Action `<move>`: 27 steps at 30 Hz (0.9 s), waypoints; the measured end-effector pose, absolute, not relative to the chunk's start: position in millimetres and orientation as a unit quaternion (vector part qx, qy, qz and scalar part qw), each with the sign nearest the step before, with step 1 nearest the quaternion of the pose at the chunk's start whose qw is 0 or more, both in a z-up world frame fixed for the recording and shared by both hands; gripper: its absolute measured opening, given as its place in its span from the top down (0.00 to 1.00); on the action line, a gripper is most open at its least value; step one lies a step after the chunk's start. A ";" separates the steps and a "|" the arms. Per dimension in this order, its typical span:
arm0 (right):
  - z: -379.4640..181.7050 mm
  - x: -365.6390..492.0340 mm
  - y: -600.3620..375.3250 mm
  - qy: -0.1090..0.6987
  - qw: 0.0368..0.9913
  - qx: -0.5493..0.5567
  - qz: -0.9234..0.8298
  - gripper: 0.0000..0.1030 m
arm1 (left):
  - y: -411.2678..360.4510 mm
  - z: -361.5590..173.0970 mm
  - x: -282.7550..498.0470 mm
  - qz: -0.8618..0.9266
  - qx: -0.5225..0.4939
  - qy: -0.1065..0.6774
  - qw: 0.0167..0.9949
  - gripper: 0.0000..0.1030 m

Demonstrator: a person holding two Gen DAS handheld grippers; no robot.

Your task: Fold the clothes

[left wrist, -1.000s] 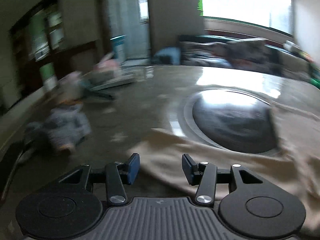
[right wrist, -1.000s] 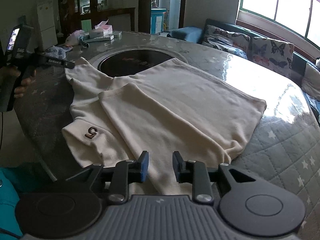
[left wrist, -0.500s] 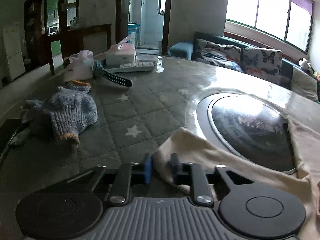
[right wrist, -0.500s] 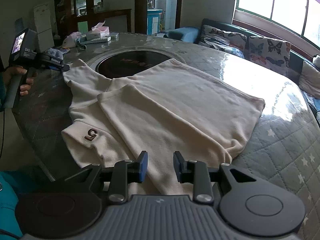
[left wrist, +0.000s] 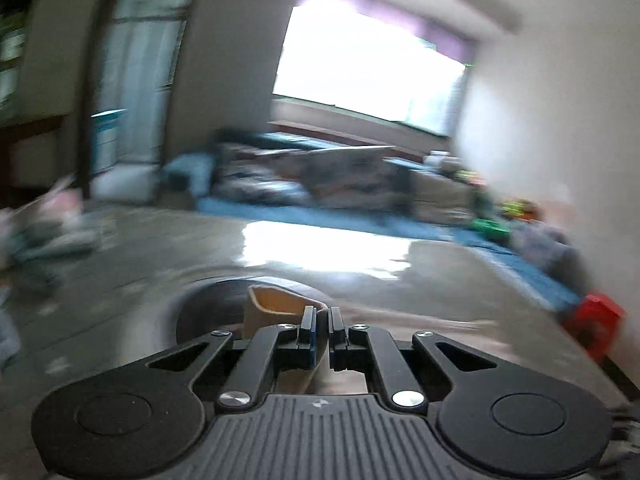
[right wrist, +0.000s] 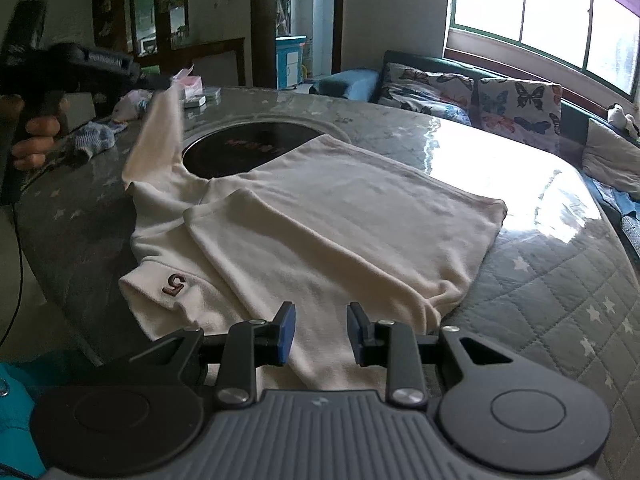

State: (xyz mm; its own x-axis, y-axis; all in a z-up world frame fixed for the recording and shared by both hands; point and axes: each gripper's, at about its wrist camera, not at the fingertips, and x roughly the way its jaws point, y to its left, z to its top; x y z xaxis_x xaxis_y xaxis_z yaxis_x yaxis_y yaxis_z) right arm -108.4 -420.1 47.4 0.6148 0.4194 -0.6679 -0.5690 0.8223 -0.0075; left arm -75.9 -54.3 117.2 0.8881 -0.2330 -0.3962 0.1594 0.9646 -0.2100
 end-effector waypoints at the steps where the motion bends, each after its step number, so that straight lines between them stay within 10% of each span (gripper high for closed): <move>1: 48.1 -108.9 -422.0 0.339 0.893 -0.107 0.275 0.73 | -66.8 120.0 -77.2 -0.127 -0.081 0.210 0.966 0.94; 13: 47.9 -115.5 -446.3 0.340 0.905 -0.070 0.246 0.73 | -179.3 87.2 -81.1 -0.316 -0.015 0.265 0.911 0.88; 18: 50.4 -115.1 -449.1 0.343 0.904 -0.062 0.246 0.73 | -165.6 78.4 -85.0 -0.316 0.008 0.268 0.910 0.60; 27: 49.1 -92.8 -435.7 0.351 0.903 -0.053 0.243 0.73 | -89.4 64.5 -98.4 -0.228 0.048 0.275 0.933 0.51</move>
State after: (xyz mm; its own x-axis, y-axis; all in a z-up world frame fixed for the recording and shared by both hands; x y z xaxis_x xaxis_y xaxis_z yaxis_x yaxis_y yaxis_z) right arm -92.8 -435.7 49.1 0.6354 0.4009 -0.6600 -0.4753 0.8766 0.0749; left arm -98.4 -89.4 64.5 0.7454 -0.3991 -0.5340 0.4513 0.8916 -0.0364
